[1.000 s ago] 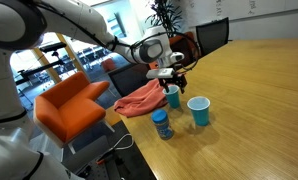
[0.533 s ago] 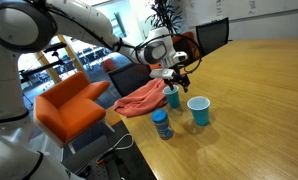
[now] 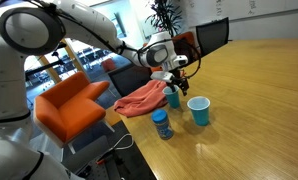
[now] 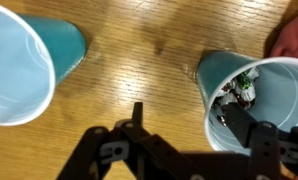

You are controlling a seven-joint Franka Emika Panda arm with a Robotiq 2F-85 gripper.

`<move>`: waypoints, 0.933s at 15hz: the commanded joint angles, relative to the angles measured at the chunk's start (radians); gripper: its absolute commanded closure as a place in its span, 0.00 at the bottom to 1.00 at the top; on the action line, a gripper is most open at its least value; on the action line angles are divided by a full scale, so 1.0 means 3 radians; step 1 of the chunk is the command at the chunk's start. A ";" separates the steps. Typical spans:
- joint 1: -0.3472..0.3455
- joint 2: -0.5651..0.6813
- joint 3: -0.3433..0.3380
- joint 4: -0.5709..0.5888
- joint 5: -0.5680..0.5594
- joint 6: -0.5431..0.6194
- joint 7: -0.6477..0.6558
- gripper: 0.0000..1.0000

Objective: Pour the contents of the left cup into the right cup

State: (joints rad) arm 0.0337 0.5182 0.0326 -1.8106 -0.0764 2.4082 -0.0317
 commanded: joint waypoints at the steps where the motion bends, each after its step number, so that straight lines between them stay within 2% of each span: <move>1: 0.0064 0.0067 -0.0062 0.0080 -0.0016 0.0017 0.0149 0.46; 6: 0.0070 0.0095 -0.0061 0.0091 -0.0013 0.0003 0.0197 0.86; 8: 0.0075 0.0096 -0.0060 0.0089 -0.0015 0.0001 0.0210 0.99; 14: 0.0101 -0.0084 -0.0056 0.0037 -0.0033 -0.0040 0.0200 0.99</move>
State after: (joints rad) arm 0.0461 0.5380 0.0297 -1.7917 -0.0764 2.4082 0.0056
